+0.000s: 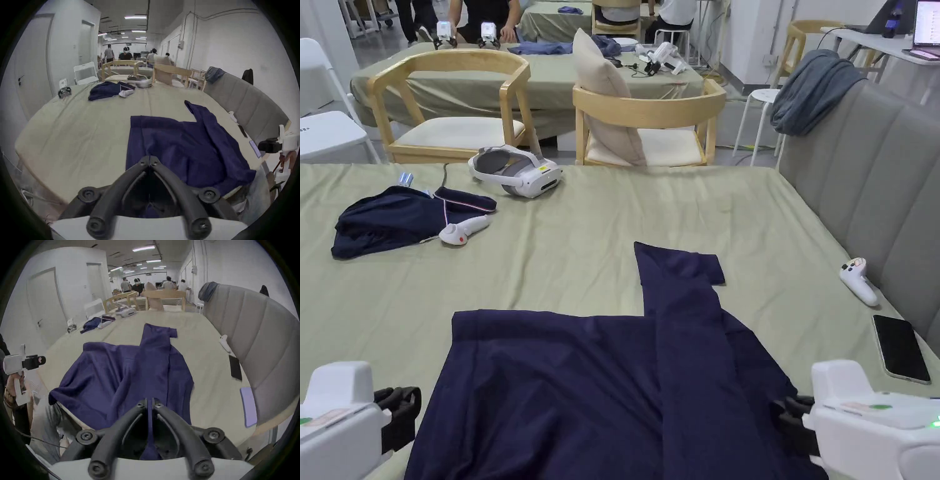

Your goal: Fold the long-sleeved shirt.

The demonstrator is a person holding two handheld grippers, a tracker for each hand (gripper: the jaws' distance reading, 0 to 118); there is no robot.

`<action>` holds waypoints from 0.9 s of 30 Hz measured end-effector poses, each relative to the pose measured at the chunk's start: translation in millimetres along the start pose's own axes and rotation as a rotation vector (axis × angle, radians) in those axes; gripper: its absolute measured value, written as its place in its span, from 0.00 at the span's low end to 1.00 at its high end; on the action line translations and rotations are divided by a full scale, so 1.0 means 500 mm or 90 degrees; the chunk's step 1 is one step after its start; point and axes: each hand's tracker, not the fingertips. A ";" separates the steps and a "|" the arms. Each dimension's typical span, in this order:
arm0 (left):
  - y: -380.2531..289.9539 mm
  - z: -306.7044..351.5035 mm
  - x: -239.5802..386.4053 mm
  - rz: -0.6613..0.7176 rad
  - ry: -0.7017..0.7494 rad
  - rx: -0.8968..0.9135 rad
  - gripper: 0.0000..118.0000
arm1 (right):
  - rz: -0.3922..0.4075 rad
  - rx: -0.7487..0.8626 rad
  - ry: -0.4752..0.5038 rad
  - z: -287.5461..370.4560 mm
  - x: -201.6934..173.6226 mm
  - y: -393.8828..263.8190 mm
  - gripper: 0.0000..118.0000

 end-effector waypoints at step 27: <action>0.090 -0.282 -0.006 0.080 -0.048 -0.014 0.03 | -0.078 -0.179 -0.119 -0.900 0.119 0.557 0.19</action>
